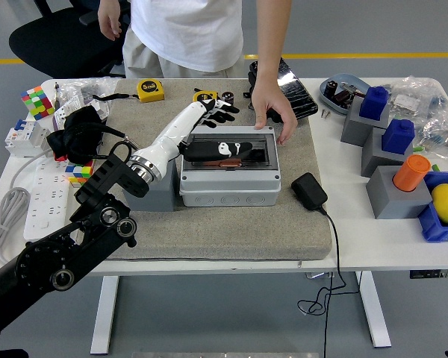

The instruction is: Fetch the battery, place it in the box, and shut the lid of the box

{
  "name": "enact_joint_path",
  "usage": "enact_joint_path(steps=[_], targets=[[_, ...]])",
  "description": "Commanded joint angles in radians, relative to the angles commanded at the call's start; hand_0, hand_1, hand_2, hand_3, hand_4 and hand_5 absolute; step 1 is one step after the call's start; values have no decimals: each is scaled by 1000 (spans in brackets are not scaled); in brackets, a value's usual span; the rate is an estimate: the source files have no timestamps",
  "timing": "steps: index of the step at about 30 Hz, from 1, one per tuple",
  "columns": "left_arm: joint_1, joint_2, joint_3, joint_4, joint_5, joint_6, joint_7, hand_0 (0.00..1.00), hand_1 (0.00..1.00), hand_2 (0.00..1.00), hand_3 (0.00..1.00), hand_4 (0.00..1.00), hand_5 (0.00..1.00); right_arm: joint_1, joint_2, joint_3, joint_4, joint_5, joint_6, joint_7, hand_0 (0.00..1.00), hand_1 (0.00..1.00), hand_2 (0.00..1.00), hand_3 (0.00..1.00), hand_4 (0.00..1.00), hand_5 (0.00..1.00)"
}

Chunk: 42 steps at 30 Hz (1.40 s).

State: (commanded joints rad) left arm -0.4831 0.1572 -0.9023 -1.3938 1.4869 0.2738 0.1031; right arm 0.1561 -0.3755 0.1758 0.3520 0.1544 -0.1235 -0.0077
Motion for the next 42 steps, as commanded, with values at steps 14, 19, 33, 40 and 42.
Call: enact_joint_path(steps=[14, 19, 33, 40, 42], targets=[[197, 9, -315, 5, -148, 71, -102, 576, 679, 646, 673, 998, 476, -2, -6, -11, -7, 15, 5, -6, 507, 620, 659, 559, 941, 503], [231, 26, -338, 12, -220, 87, -139, 570, 677, 645, 667, 998, 473, 1, -8, -6, -8, 14, 4, -6, 506, 620, 659, 559, 941, 505], [272, 30, -385, 5, -305, 83, -160, 558, 668, 635, 648, 990, 464, 5, -12, -3, -7, 11, 5, -7, 508, 621, 659, 559, 941, 506], [268, 33, -403, 6, -314, 75, -152, 552, 660, 631, 637, 976, 447, 9, -14, -12, -7, 12, 7, -12, 507, 622, 659, 559, 941, 507], [269, 33, -406, 6, -312, 72, -148, 552, 660, 631, 637, 976, 447, 10, -15, -11, -7, 13, 7, -12, 507, 622, 659, 559, 941, 507]])
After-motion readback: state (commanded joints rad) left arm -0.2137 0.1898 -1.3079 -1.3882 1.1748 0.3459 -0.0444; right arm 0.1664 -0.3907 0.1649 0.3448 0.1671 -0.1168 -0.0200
